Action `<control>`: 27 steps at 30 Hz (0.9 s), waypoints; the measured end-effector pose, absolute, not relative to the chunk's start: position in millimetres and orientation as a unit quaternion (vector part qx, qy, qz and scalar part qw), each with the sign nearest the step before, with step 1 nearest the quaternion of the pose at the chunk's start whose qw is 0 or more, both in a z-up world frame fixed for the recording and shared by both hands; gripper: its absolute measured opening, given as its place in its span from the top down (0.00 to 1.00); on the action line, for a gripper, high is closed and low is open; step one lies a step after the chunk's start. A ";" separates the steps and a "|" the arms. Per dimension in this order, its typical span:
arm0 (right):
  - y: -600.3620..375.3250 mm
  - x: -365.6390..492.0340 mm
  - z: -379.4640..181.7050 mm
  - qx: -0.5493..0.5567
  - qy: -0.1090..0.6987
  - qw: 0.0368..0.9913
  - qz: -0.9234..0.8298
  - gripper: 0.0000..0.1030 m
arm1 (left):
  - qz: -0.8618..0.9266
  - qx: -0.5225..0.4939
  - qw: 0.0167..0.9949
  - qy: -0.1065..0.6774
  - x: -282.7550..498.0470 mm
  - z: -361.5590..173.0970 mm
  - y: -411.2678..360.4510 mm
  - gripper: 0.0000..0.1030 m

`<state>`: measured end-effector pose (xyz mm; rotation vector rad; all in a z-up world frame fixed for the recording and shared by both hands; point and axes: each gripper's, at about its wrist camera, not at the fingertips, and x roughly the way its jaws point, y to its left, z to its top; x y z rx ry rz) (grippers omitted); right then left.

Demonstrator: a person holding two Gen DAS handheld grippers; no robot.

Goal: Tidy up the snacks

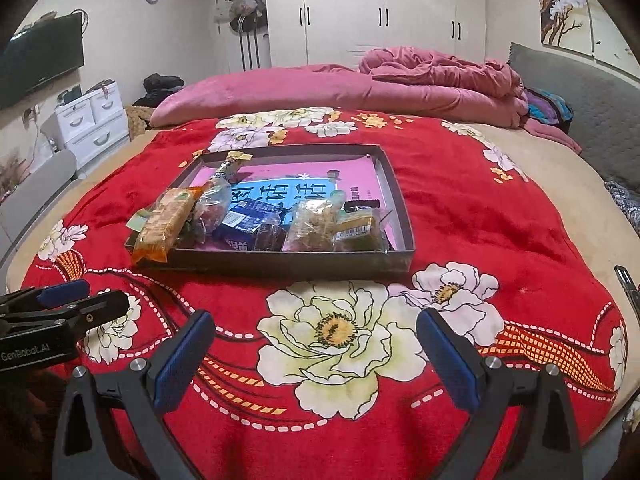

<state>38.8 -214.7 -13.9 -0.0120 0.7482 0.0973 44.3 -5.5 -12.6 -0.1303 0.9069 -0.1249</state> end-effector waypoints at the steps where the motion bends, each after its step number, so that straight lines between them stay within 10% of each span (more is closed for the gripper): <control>1: -215.1 38.8 -13.6 -0.005 0.365 0.930 0.047 0.01 | -0.060 -0.062 0.895 0.438 44.5 -12.6 -5.9 0.23; 27: -218.4 39.0 -14.3 0.005 0.362 0.931 0.040 0.01 | -0.072 -0.050 0.899 0.430 43.8 -8.5 -11.9 0.23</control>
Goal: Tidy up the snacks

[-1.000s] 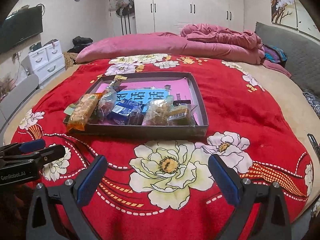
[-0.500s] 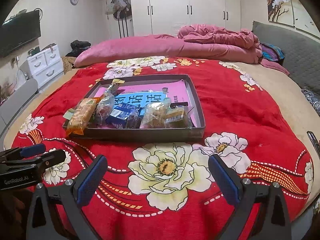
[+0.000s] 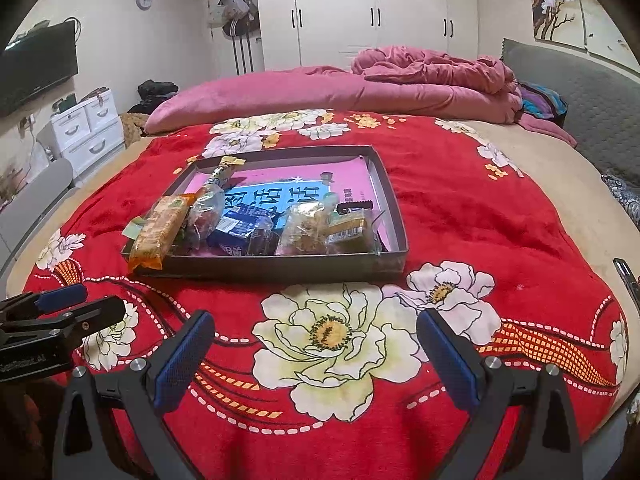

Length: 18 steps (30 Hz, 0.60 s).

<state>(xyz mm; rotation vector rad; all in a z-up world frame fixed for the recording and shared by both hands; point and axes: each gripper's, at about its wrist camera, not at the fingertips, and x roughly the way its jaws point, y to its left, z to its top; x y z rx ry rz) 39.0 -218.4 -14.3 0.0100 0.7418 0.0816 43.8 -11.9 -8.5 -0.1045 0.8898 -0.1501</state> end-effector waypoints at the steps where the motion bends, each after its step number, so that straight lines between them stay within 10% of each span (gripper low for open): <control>1: -218.4 38.9 -14.2 0.005 0.362 0.931 0.040 0.01 | -0.072 -0.049 0.899 0.430 43.8 -8.5 -12.3 0.23; 18: -219.6 39.2 -13.8 0.007 0.361 0.932 0.042 0.01 | -0.069 -0.053 0.896 0.436 45.3 -10.9 -9.9 0.23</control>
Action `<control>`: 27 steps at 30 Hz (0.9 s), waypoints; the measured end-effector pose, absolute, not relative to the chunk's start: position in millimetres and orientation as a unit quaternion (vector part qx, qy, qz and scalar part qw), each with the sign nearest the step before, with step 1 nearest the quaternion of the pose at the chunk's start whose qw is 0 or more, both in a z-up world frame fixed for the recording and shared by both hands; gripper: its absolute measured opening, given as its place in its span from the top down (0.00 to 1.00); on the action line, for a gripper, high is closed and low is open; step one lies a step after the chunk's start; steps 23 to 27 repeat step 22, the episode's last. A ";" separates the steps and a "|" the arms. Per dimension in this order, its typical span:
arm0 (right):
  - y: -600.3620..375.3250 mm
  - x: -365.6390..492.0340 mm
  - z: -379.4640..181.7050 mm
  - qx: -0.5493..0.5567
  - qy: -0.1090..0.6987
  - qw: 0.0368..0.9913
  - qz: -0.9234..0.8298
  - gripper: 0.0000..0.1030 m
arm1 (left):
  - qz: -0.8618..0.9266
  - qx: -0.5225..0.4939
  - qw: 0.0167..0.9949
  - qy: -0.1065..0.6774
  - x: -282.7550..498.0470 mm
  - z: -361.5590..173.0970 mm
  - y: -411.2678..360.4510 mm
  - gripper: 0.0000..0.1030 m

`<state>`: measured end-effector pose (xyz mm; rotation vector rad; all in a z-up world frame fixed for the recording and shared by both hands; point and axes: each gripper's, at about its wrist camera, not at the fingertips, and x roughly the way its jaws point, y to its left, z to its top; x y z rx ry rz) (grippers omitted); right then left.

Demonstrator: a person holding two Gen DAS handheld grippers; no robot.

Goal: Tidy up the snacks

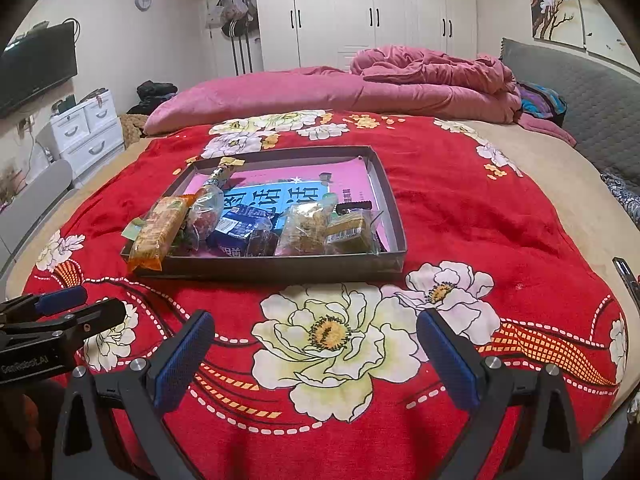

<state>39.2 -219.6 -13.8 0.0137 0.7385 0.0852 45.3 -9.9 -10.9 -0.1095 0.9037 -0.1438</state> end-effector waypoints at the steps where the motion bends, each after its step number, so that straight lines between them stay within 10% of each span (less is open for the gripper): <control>1: -219.5 39.2 -13.5 0.007 0.360 0.932 0.043 0.01 | -0.070 -0.052 0.896 0.436 45.4 -10.8 -10.2 0.23; 27: -262.8 76.1 12.8 0.037 0.330 0.943 0.000 0.01 | 0.005 -0.068 0.920 0.385 83.9 14.0 46.7 0.23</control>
